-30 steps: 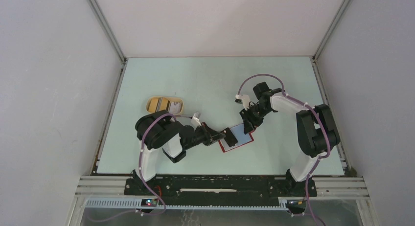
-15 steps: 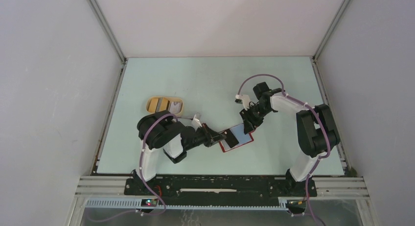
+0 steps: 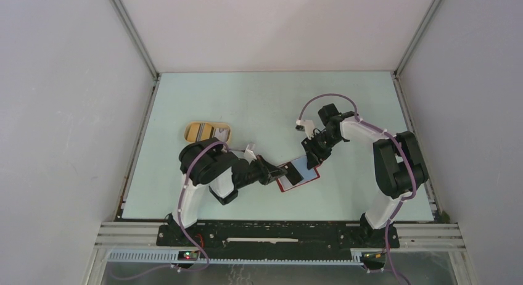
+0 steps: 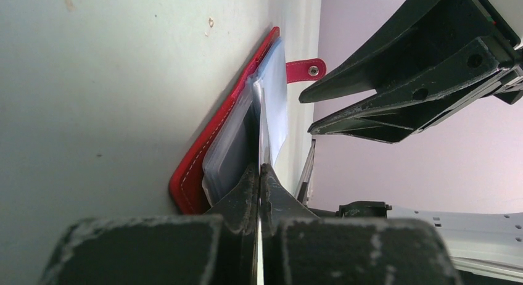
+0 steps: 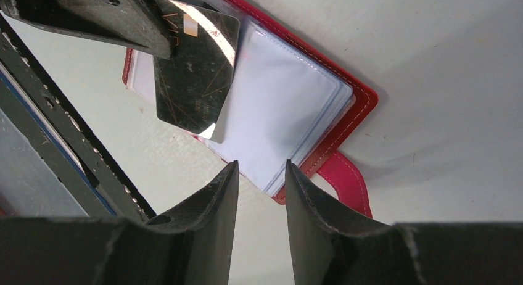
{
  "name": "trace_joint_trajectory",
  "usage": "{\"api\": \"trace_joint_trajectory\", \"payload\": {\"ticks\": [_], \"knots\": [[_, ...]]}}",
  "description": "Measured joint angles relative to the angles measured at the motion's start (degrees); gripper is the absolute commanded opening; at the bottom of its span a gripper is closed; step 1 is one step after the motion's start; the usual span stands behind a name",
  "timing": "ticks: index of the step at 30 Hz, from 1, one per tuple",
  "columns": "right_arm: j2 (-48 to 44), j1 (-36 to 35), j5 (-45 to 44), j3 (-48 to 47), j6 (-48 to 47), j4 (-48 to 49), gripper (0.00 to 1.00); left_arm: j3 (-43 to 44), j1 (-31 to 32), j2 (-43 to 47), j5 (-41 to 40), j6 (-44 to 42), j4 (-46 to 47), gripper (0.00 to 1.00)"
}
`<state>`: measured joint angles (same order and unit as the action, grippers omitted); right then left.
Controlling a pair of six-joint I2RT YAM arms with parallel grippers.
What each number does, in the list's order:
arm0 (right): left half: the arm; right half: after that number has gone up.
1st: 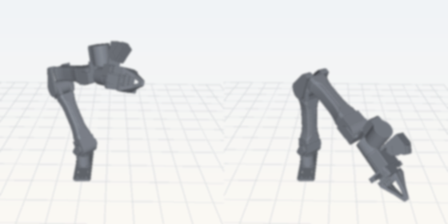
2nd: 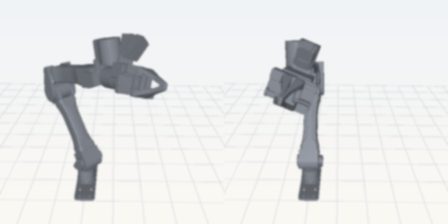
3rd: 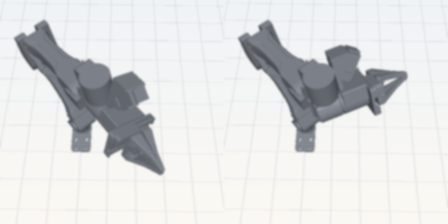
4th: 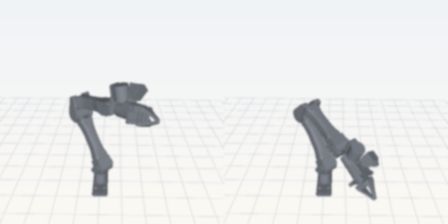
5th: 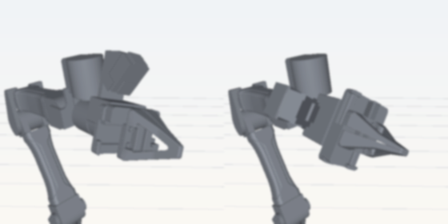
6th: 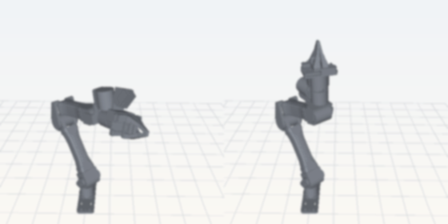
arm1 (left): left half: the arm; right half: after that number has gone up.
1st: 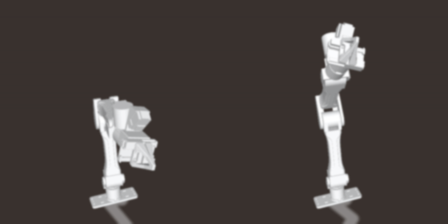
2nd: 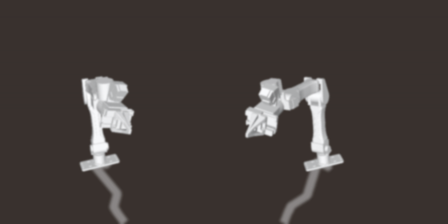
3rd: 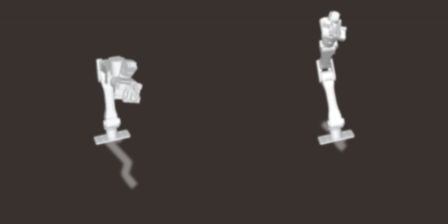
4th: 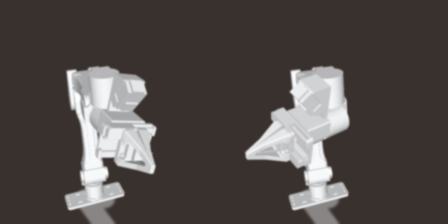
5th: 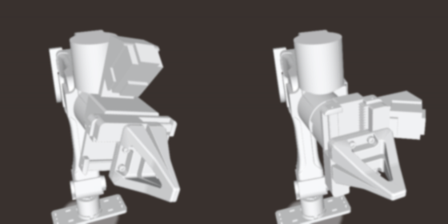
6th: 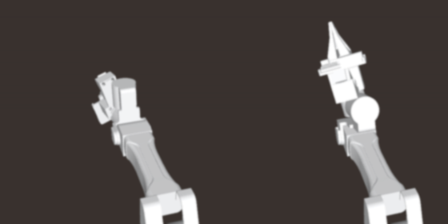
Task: Put the credit cards into the card holder
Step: Insert the credit card into the card slot.
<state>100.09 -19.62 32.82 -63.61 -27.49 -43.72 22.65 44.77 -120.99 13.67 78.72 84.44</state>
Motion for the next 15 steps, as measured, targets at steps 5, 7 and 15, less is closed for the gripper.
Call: {"api": "trace_joint_trajectory", "payload": {"ticks": [5,7,15], "knots": [[0.0,-0.33,-0.15,0.0,0.0,-0.02,0.42,0.74,0.0,-0.9,0.0,1.14,0.31,0.0],[0.0,-0.42,-0.22,0.0,0.0,-0.04,0.42,0.81,0.0,-1.11,0.0,1.84,0.37,0.0],[0.0,-0.52,-0.26,0.0,0.02,-0.15,0.42,0.83,-0.02,-1.29,0.33,3.78,0.24,0.0]]}}
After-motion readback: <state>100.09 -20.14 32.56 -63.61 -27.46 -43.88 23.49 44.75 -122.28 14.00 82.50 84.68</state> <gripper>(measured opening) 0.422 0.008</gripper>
